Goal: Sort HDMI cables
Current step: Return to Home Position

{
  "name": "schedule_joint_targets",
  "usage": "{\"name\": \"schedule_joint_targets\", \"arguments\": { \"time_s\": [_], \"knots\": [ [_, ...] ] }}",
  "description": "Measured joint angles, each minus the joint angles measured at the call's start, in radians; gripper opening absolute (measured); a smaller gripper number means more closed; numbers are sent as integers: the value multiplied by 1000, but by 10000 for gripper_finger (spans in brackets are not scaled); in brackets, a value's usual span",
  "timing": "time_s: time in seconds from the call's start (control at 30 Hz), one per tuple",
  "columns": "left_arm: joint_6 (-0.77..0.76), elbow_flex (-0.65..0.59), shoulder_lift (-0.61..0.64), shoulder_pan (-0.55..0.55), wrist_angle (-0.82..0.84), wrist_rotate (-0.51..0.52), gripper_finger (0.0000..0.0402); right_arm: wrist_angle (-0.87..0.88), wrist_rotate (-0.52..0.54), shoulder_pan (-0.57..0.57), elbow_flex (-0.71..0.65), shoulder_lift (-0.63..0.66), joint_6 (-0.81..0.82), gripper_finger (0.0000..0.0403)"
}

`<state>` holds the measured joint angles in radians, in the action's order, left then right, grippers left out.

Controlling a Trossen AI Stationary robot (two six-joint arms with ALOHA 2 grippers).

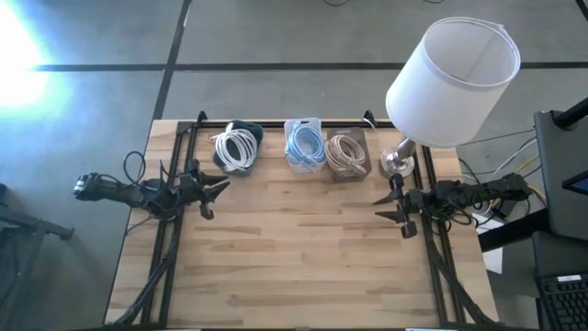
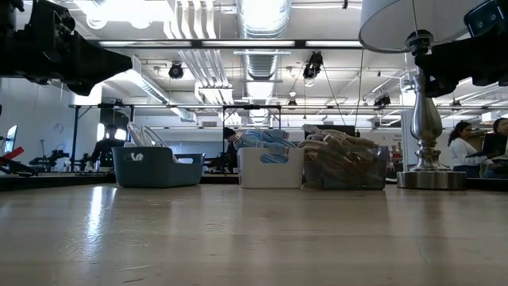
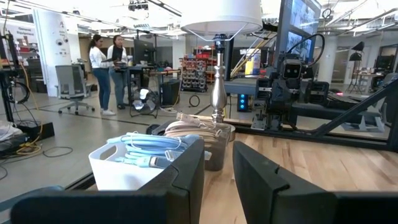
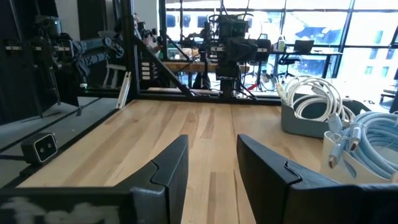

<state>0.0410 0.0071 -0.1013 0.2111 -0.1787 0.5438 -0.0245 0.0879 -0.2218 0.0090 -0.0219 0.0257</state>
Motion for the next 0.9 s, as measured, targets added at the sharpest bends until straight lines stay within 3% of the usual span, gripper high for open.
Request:
{"name": "schedule_joint_targets", "arguments": {
  "time_s": [0.5, 0.9],
  "knots": [
    [0, 0, 0, 0, 0, 0, 87, 0, 0, 0, 0, 0, 0, 114],
    [0, 0, 0, 0, 0, 0, 87, 0, 0, 0, 0, 0, 0, 127]
  ]
}}
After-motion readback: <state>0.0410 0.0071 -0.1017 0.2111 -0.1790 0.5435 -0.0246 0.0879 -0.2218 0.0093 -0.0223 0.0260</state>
